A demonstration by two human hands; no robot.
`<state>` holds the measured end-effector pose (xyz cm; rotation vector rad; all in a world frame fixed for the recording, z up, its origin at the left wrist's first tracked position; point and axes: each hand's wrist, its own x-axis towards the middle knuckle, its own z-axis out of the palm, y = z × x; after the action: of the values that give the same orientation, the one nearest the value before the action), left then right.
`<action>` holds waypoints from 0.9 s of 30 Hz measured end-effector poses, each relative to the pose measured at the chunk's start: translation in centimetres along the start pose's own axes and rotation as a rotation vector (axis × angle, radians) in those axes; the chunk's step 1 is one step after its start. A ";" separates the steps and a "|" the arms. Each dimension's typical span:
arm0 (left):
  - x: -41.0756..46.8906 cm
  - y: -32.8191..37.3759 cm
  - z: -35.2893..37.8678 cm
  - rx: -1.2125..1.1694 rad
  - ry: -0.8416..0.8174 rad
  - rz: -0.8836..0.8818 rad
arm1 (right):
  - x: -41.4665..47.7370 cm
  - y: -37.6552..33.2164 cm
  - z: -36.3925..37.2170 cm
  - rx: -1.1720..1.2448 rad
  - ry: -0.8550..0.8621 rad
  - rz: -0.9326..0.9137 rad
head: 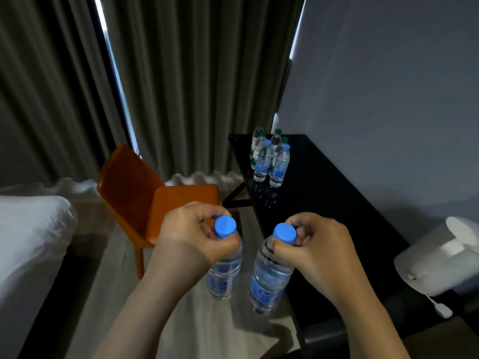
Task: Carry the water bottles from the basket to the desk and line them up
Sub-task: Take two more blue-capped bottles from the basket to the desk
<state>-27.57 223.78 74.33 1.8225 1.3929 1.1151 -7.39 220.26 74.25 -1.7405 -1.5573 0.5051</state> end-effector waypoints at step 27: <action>27.9 -4.9 10.4 0.103 -0.095 0.068 | 28.1 8.2 1.1 -0.046 0.024 0.084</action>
<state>-17.89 252.31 72.72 1.9829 1.3648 0.9926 2.64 247.75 72.54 -1.8463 -1.4946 0.4921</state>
